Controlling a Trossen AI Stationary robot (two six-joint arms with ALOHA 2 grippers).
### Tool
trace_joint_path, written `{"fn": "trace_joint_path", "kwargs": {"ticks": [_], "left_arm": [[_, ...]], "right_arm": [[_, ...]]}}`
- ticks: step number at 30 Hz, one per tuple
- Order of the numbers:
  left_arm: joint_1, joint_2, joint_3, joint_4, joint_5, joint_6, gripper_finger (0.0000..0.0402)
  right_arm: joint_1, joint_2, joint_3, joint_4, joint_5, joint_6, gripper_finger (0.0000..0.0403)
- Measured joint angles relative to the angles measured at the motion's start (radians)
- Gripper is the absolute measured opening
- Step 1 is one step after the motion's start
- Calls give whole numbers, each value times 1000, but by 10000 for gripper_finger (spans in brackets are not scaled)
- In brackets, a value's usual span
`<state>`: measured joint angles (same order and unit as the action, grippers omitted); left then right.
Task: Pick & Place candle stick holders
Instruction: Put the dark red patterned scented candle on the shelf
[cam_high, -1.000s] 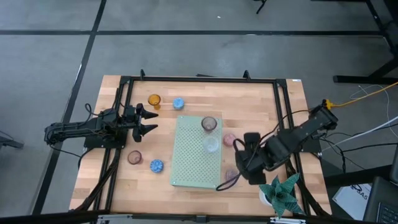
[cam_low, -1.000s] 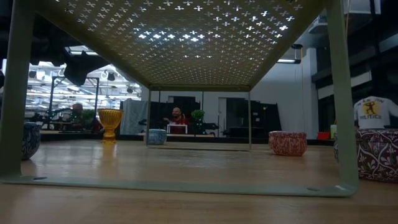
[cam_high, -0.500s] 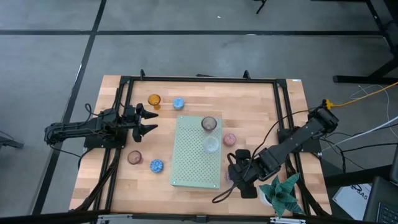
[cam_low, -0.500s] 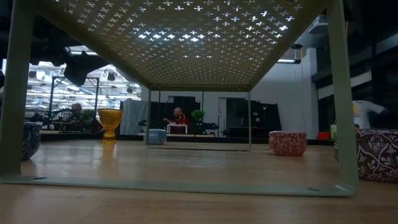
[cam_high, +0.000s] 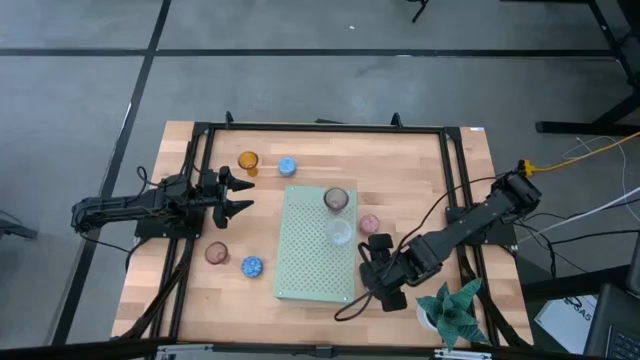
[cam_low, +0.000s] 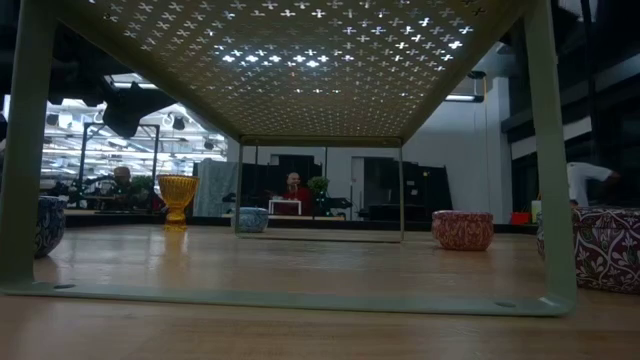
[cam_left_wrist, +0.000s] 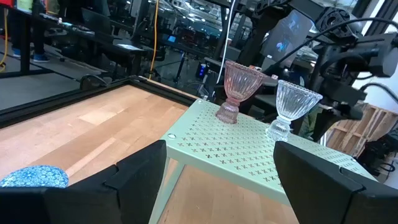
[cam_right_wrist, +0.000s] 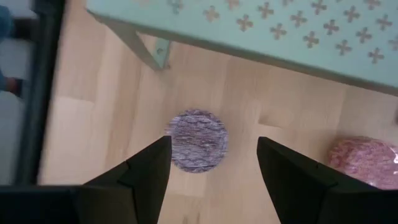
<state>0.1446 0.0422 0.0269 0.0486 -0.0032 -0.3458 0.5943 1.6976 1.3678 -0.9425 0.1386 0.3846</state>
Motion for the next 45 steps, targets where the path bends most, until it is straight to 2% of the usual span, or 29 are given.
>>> {"fn": "trace_joint_path", "kwargs": {"ticks": [9, 15, 22, 29, 34, 39, 41, 45], "left_arm": [[0, 0, 0, 0, 0, 0, 294], [0, 0, 0, 0, 0, 0, 294], [0, 0, 0, 0, 0, 0, 294], [0, 0, 0, 0, 0, 0, 294], [0, 0, 0, 0, 0, 0, 294], [0, 0, 0, 0, 0, 0, 294], [0, 0, 0, 0, 0, 0, 294], [0, 0, 0, 0, 0, 0, 294]], "right_arm": [[8, 64, 0, 32, -8, 14, 239], [71, 65, 0, 60, 56, 39, 239], [110, 65, 0, 60, 60, 105, 239], [102, 64, 0, 60, 47, 112, 239], [94, 64, 0, 54, 37, 192, 239], [106, 64, 0, -23, 34, 308, 239], [114, 64, 0, -49, 63, 338, 240], [117, 64, -10, -53, 79, 397, 266]]}}
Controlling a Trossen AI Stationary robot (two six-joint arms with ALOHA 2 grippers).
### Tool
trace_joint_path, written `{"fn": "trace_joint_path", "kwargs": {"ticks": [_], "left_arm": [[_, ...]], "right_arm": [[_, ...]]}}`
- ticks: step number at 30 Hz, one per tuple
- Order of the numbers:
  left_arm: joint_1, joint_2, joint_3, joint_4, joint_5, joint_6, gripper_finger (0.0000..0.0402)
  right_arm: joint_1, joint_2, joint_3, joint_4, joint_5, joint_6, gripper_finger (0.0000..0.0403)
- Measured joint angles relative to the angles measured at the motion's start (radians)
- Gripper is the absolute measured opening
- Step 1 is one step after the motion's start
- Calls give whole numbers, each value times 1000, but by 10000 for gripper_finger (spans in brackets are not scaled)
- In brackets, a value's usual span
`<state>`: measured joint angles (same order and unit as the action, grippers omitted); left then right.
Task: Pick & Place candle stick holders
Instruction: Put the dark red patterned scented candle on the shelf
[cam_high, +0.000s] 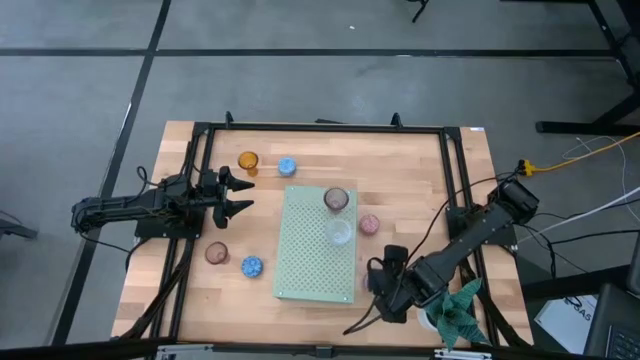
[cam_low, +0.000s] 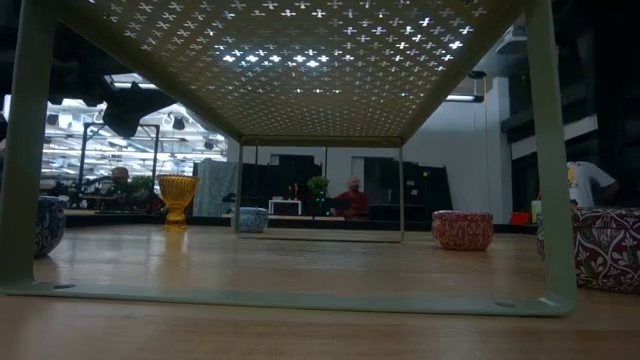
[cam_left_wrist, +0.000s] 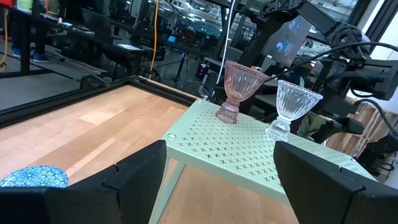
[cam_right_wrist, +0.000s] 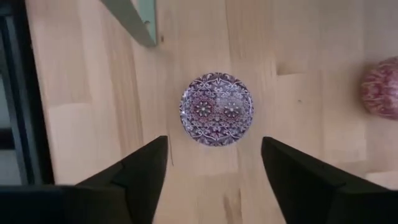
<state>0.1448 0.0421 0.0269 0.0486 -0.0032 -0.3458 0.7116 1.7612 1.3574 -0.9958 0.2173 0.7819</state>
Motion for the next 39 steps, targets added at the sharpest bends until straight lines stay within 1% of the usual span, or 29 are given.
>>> {"fn": "trace_joint_path", "kwargs": {"ticks": [7, 9, 10, 13, 15, 18, 24, 34, 39], "left_arm": [[0, 0, 0, 0, 0, 0, 294], [0, 0, 0, 0, 0, 0, 294], [0, 0, 0, 0, 0, 0, 294], [0, 0, 0, 0, 0, 0, 294], [0, 0, 0, 0, 0, 0, 294], [0, 0, 0, 0, 0, 0, 294], [0, 0, 0, 0, 0, 0, 294], [0, 0, 0, 0, 0, 0, 294], [0, 0, 0, 0, 0, 0, 294]], "right_arm": [[8, 0, -160, 198, -12, -31, 350], [13, 0, -189, 229, -4, -57, 365], [17, 0, -197, 244, 19, -75, 369], [41, 0, -209, 260, 121, -155, 374], [54, 0, -213, 267, 161, -195, 374], [61, 0, -222, 283, 146, -221, 374], [60, 0, -274, 378, 137, -248, 375], [11, 0, -330, 480, 134, -297, 375], [-11, 0, -378, 574, 58, -319, 375]]}}
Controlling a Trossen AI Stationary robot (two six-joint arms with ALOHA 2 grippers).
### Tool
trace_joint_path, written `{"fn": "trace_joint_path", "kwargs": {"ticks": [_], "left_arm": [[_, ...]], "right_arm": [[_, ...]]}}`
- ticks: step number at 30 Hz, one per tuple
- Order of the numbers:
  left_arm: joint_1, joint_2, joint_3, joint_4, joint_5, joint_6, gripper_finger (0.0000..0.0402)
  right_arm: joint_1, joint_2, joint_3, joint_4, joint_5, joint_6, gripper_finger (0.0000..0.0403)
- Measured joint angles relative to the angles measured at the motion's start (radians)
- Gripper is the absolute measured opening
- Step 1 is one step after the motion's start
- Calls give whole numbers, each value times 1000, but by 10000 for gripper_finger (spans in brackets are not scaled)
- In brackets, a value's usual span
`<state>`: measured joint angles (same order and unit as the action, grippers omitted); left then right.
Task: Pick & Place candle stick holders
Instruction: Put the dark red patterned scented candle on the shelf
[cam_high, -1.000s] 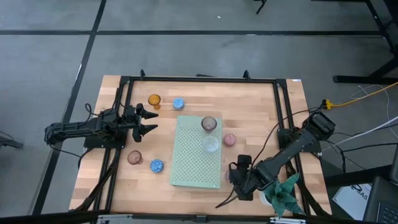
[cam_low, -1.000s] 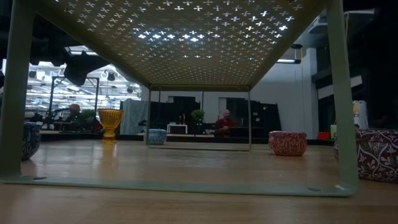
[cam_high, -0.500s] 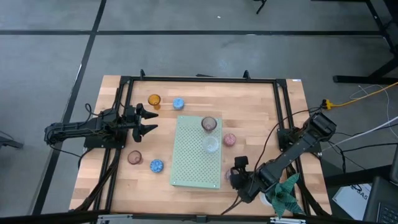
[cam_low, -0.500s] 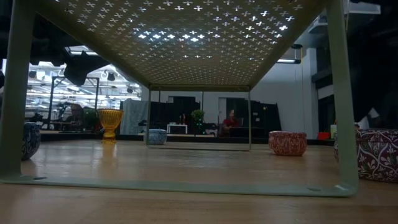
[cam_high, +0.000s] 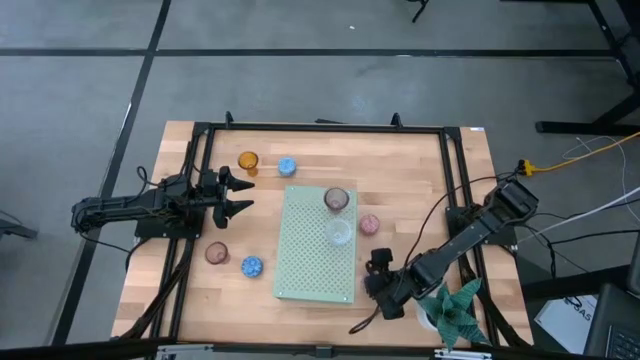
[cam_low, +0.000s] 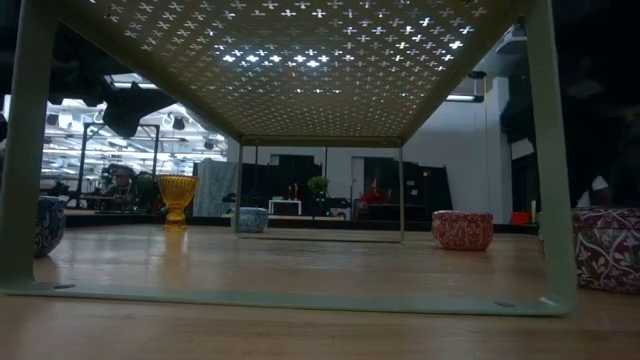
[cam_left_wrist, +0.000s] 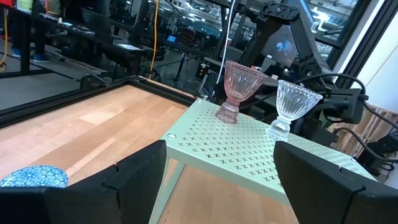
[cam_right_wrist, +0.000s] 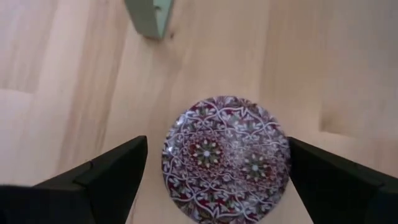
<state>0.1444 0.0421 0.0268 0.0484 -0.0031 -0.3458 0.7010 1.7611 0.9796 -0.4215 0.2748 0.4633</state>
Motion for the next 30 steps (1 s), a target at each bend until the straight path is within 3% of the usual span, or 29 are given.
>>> {"fn": "trace_joint_path", "kwargs": {"ticks": [7, 14, 21, 26, 30], "left_arm": [[0, 0, 0, 0, 0, 0, 294], [0, 0, 0, 0, 0, 0, 294], [0, 0, 0, 0, 0, 0, 294], [0, 0, 0, 0, 0, 0, 294], [0, 0, 0, 0, 0, 0, 294]], "right_arm": [[-12, 0, -20, 11, -13, 17, 366], [-12, -1, -14, 15, -54, 0, 288], [-11, -23, -11, -13, -164, -8, 288], [-4, -65, 51, -135, -274, -81, 288], [7, -112, 110, -241, -291, -172, 288]]}}
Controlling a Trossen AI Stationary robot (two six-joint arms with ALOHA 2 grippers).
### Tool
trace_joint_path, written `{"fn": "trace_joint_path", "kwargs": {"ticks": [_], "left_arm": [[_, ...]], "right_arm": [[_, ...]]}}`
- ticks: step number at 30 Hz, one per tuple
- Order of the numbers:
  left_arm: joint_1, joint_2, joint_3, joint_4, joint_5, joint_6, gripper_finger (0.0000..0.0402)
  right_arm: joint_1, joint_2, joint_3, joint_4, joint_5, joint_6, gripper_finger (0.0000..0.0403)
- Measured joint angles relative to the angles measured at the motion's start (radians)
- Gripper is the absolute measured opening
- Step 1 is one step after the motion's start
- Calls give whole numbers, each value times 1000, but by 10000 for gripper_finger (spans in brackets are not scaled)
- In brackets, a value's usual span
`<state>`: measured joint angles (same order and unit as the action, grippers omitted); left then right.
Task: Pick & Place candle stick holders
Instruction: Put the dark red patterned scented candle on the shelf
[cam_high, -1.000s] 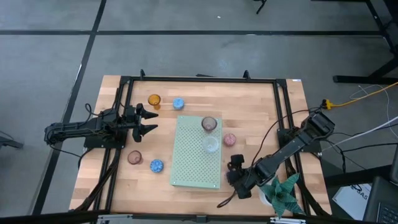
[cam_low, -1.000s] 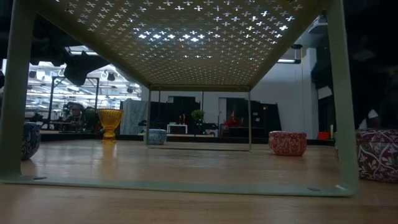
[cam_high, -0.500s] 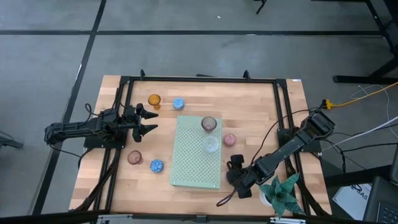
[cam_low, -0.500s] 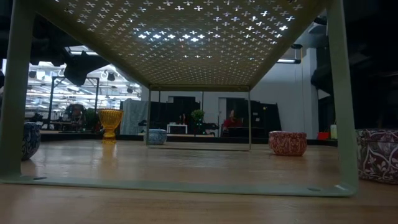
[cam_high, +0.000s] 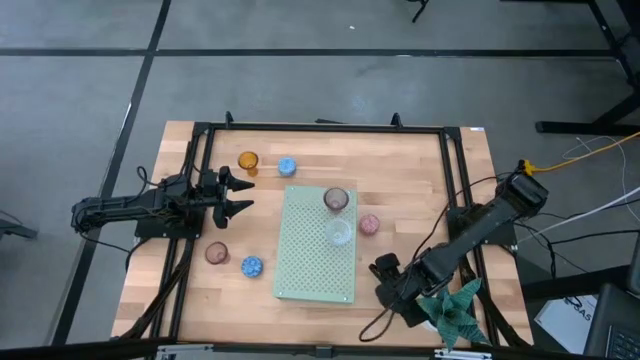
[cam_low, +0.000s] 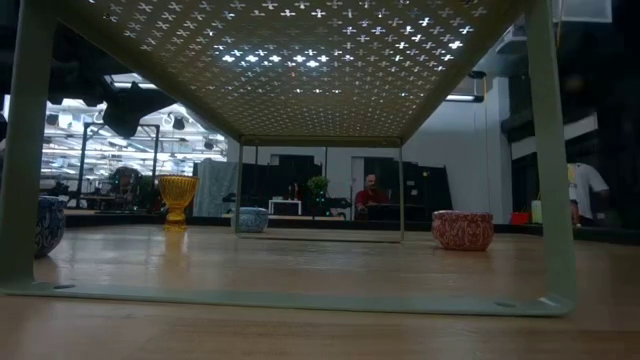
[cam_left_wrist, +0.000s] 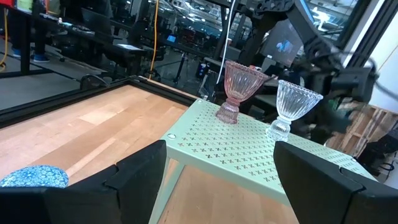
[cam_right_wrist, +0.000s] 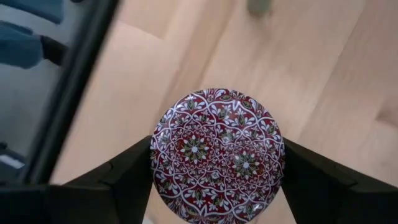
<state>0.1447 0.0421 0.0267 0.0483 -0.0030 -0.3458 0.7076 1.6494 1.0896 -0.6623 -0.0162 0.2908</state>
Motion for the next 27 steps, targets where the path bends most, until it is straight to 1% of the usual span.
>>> {"fn": "trace_joint_path", "kwargs": {"ticks": [6, 11, 14, 18, 21, 27], "left_arm": [[0, 0, 0, 0, 0, 0, 294], [0, 0, 0, 0, 0, 0, 294], [0, 0, 0, 0, 0, 0, 294], [0, 0, 0, 0, 0, 0, 294], [0, 0, 0, 0, 0, 0, 294], [0, 0, 0, 0, 0, 0, 294]], "right_arm": [[1, -59, 127, -133, 2, -97, 288], [1, -66, 267, -214, 1, -161, 288], [1, -66, 337, -211, 20, -172, 288], [-5, -55, 402, -209, 98, -167, 288], [-20, -30, 429, -203, 156, -132, 288], [-52, 25, 455, -74, 167, -114, 288]]}}
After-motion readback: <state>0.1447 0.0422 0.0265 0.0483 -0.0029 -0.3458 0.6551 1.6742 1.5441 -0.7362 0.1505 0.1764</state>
